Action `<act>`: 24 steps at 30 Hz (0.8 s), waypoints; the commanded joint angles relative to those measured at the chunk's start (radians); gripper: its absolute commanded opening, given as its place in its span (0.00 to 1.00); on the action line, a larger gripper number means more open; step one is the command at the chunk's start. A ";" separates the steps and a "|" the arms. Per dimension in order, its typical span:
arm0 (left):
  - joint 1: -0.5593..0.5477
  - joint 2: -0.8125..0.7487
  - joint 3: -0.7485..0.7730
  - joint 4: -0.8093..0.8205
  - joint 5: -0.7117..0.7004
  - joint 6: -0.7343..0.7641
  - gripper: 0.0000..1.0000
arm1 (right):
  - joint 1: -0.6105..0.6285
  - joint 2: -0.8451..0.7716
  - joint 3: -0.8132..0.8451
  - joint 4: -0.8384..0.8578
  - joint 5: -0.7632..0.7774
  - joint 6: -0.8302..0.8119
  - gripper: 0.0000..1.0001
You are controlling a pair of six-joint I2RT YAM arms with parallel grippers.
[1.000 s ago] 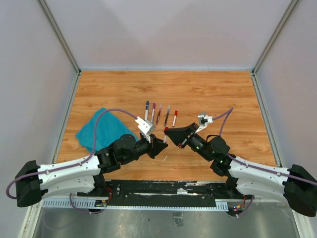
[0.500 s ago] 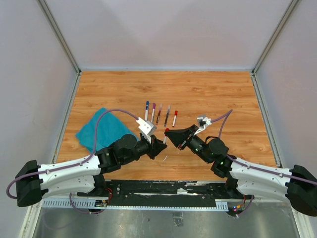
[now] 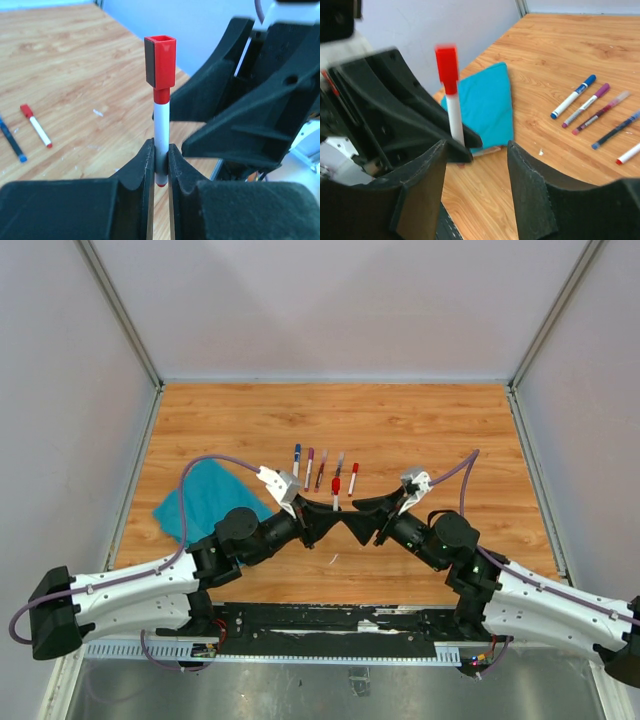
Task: Insert the pens into the pen caps
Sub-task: Press the pen cap onto the pen.
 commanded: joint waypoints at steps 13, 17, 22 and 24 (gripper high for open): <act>0.007 -0.034 0.022 0.092 -0.060 -0.024 0.00 | 0.003 -0.121 0.184 -0.415 0.251 -0.165 0.75; 0.007 -0.018 0.030 0.058 -0.057 -0.025 0.01 | -0.071 -0.075 0.285 -0.455 0.115 -0.156 0.76; 0.008 0.012 0.049 0.023 -0.029 -0.018 0.01 | -0.113 0.000 0.399 -0.446 -0.082 -0.140 0.76; 0.007 0.018 0.051 0.020 -0.017 -0.019 0.00 | -0.114 0.031 0.438 -0.445 -0.136 -0.131 0.77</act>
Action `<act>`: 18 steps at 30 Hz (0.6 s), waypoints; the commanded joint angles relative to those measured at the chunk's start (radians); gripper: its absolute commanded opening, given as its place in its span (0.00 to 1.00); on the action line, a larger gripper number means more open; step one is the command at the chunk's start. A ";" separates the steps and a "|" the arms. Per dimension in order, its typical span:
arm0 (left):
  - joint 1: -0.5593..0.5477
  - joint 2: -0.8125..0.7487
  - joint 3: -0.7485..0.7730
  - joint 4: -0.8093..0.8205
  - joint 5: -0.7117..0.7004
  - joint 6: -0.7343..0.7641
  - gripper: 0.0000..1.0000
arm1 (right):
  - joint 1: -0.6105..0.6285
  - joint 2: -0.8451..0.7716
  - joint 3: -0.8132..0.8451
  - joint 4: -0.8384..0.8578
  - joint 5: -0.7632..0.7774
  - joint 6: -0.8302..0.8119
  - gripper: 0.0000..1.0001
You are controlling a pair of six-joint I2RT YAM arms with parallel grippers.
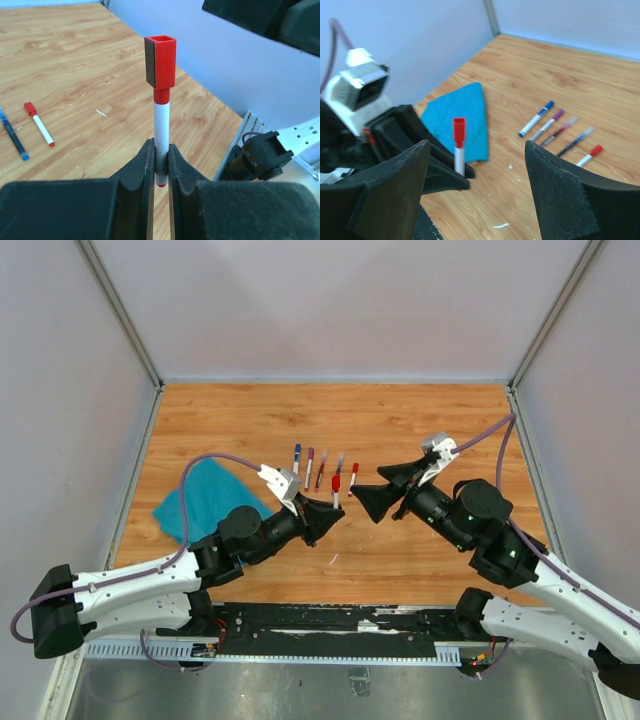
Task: Insert the pens into the pen caps
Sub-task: Press the pen cap onto the pen.
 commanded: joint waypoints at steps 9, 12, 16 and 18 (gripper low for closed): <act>0.006 0.030 0.050 -0.001 0.065 0.010 0.01 | -0.013 0.145 0.149 -0.016 -0.199 0.039 0.73; 0.007 0.032 0.051 -0.003 0.072 0.011 0.01 | -0.014 0.169 0.153 -0.021 -0.193 0.047 0.69; 0.006 0.036 0.055 -0.004 0.080 0.014 0.01 | -0.014 0.197 0.160 -0.024 -0.200 0.059 0.63; 0.006 0.038 0.057 -0.003 0.086 0.015 0.00 | -0.014 0.207 0.160 -0.023 -0.193 0.059 0.61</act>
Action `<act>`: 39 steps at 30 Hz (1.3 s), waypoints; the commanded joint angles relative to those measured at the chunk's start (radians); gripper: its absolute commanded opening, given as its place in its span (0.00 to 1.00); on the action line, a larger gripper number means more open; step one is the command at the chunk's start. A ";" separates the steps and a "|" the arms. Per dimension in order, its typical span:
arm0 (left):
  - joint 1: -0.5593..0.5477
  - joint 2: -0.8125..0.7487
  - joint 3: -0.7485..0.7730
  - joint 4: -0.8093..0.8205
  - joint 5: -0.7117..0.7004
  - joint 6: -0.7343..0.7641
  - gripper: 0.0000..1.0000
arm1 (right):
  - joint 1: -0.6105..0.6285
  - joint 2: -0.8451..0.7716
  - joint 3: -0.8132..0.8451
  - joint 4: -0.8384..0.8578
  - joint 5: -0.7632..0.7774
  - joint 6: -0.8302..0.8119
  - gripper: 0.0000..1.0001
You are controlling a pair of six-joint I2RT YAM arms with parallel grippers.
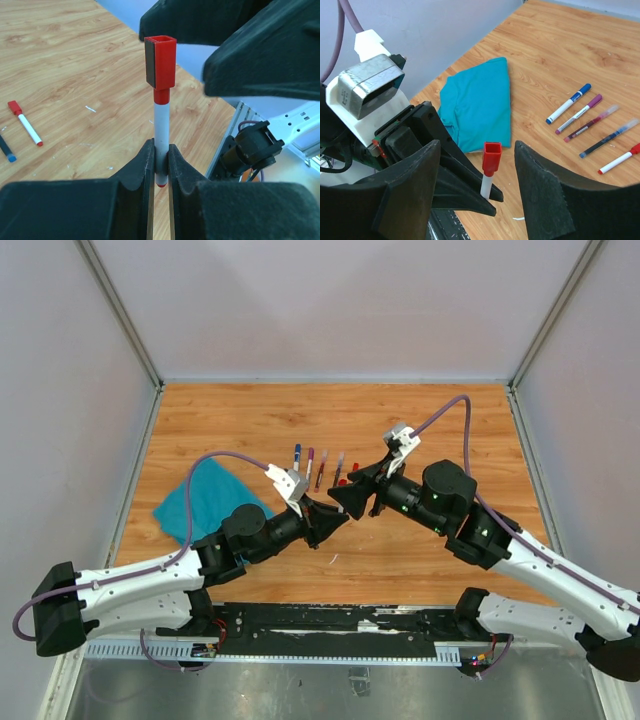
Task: Insert the pens into the pen caps
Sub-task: Press the pen cap onto the pen.
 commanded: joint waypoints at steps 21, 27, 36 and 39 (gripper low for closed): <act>0.006 -0.014 0.049 0.018 -0.007 0.033 0.00 | -0.012 0.033 -0.025 0.019 0.035 0.034 0.11; 0.006 -0.039 0.084 0.007 -0.046 0.058 0.01 | -0.012 0.030 -0.088 0.048 0.007 0.058 0.01; 0.006 -0.092 0.105 0.084 -0.088 0.080 0.00 | 0.139 0.045 -0.197 0.026 0.162 -0.051 0.01; 0.006 -0.104 0.098 0.110 -0.102 0.088 0.01 | 0.157 0.051 -0.228 -0.011 0.172 0.037 0.01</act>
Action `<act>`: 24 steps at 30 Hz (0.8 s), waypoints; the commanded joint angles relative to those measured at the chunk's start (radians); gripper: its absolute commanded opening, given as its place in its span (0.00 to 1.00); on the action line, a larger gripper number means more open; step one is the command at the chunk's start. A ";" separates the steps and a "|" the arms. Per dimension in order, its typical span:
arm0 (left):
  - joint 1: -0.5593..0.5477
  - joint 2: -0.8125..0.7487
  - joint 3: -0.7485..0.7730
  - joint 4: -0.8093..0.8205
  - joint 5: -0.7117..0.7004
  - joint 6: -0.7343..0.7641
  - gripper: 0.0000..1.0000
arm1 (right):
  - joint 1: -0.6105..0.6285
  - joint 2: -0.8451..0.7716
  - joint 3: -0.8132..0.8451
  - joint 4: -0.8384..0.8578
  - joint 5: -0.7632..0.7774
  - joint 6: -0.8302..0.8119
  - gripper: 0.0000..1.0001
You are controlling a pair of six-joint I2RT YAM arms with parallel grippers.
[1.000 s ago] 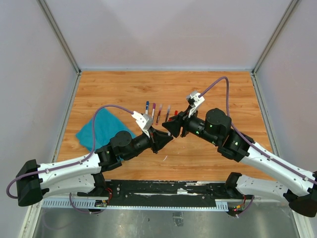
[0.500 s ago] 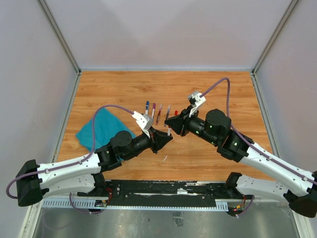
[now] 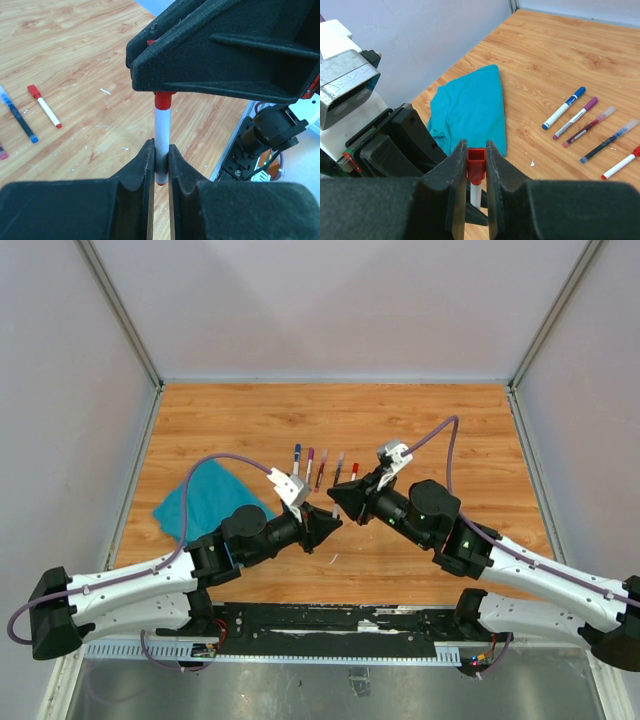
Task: Insert the pens into the pen caps
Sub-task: Press the pen cap onto the pen.
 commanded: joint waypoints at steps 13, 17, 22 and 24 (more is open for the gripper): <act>0.009 -0.053 0.082 0.272 -0.083 0.046 0.01 | 0.062 -0.002 -0.238 -0.161 -0.048 0.264 0.01; 0.009 -0.033 0.074 0.248 -0.070 0.047 0.01 | 0.061 -0.050 -0.174 -0.162 0.024 0.170 0.09; 0.008 -0.018 0.030 0.224 -0.054 0.039 0.00 | 0.060 -0.084 -0.028 -0.154 0.165 0.061 0.32; 0.009 -0.014 0.011 0.212 -0.049 0.034 0.01 | 0.060 -0.101 0.031 -0.144 0.218 0.027 0.38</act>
